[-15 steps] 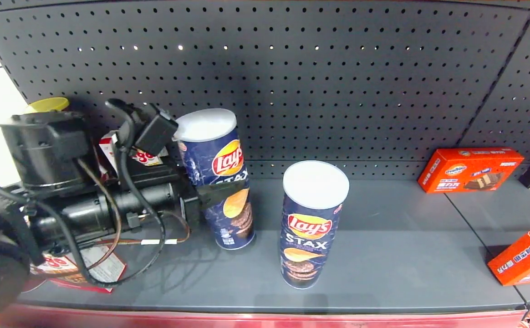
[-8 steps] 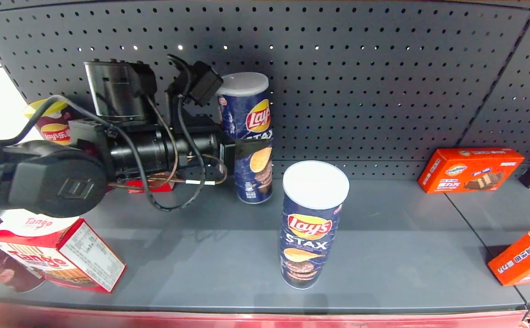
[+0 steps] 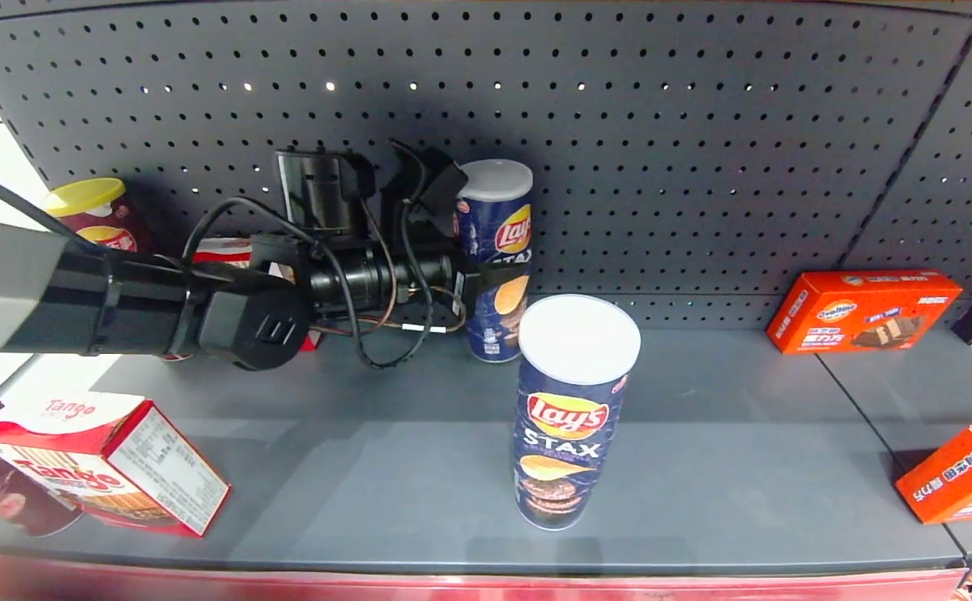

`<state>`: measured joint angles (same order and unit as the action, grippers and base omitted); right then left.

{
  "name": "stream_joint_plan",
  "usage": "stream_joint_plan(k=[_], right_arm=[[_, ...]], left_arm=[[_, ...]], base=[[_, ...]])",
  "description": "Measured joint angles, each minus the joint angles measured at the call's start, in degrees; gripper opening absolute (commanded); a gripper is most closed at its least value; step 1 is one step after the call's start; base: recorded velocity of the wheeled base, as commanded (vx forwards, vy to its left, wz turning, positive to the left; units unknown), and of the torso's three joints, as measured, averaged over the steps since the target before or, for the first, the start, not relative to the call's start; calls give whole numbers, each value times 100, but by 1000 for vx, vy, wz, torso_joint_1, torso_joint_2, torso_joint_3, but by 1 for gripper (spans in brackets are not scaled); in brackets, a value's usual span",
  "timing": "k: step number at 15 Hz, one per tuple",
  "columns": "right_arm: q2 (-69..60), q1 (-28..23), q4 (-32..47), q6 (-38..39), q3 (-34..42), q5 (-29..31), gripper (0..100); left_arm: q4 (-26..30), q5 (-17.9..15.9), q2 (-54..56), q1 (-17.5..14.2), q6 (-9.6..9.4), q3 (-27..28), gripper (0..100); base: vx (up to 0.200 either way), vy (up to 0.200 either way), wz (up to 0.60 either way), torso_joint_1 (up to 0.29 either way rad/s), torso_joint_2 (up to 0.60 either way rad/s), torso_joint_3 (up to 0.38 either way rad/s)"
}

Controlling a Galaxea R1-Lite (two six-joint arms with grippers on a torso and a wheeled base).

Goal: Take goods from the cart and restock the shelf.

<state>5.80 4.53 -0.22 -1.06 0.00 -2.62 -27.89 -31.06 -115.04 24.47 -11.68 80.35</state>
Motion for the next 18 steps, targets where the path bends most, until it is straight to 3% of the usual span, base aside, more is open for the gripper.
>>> stream_joint_plan(k=[10, 11, 18], right_arm=[[4, 6, -2, 2, 0, 0, 100], [4, 6, -2, -2, 0, 0, 100], [6, 1, -2, 2, 0, 0, 100]], left_arm=[[-319, -16, -651, 179, -2, 468, 0], [-319, -11, -686, 196, -11, 468, 100], [-607, 88, -653, 205, -13, 124, 100]], base=[[0, 0, 0, 0, 0, 0], [0, 0, 0, 0, 0, 0], [0, 0, 0, 0, 0, 0]])
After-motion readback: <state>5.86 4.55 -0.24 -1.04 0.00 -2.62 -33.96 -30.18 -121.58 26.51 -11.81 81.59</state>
